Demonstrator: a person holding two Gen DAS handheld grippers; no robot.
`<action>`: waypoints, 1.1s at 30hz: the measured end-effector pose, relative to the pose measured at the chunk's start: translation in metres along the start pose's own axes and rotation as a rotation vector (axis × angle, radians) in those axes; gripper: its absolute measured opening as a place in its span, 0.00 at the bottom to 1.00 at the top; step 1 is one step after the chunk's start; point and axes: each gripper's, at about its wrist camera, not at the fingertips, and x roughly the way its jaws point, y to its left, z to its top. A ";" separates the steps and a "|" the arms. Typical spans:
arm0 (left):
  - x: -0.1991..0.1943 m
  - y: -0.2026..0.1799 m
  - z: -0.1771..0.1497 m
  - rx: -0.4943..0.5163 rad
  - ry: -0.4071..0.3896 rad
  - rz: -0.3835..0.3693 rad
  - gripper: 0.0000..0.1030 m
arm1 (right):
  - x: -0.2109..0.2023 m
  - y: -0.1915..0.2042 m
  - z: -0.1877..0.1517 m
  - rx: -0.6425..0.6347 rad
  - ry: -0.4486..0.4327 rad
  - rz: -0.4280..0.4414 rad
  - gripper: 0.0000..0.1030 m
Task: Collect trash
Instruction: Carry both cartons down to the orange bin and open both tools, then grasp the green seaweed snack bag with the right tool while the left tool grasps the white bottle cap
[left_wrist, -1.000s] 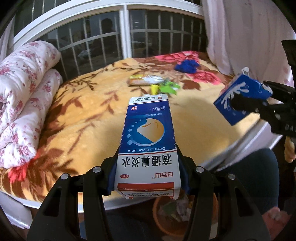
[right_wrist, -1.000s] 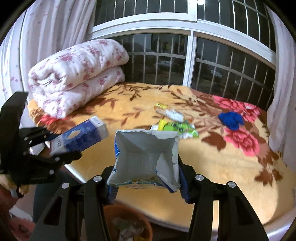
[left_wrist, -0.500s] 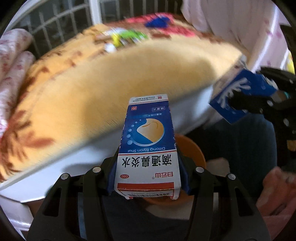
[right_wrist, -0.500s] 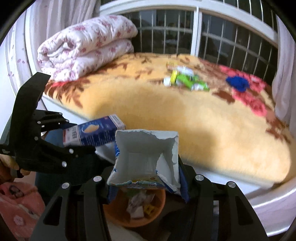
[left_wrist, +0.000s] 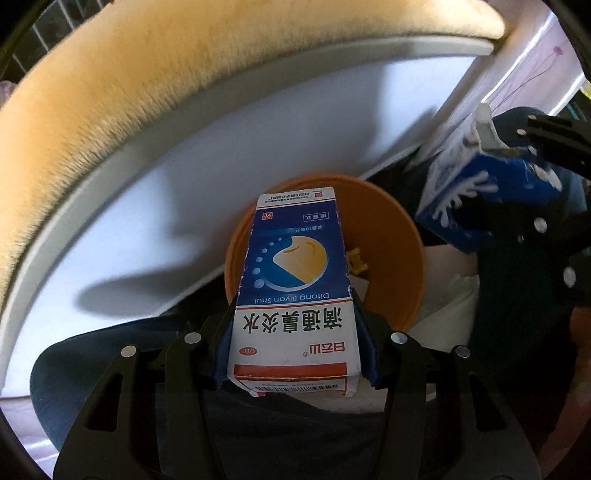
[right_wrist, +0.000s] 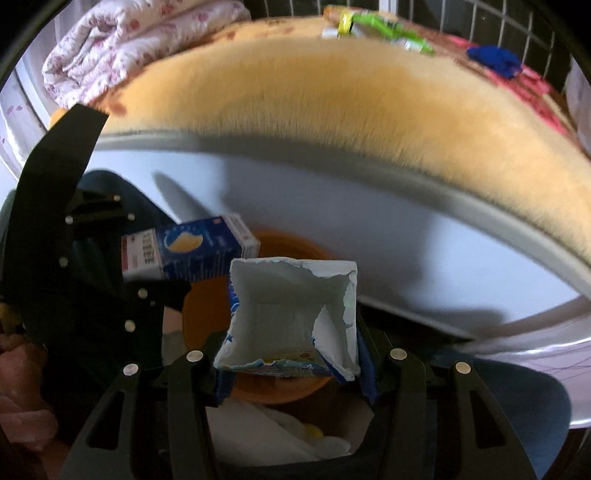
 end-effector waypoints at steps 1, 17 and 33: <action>0.005 0.000 0.001 0.004 0.015 0.000 0.50 | 0.004 0.000 0.000 -0.001 0.012 0.005 0.51; 0.057 0.003 -0.004 -0.038 0.188 -0.003 0.68 | 0.040 -0.008 0.003 0.052 0.120 0.023 0.68; 0.005 0.019 0.000 -0.074 0.047 0.027 0.72 | 0.002 -0.032 0.012 0.118 0.018 -0.014 0.78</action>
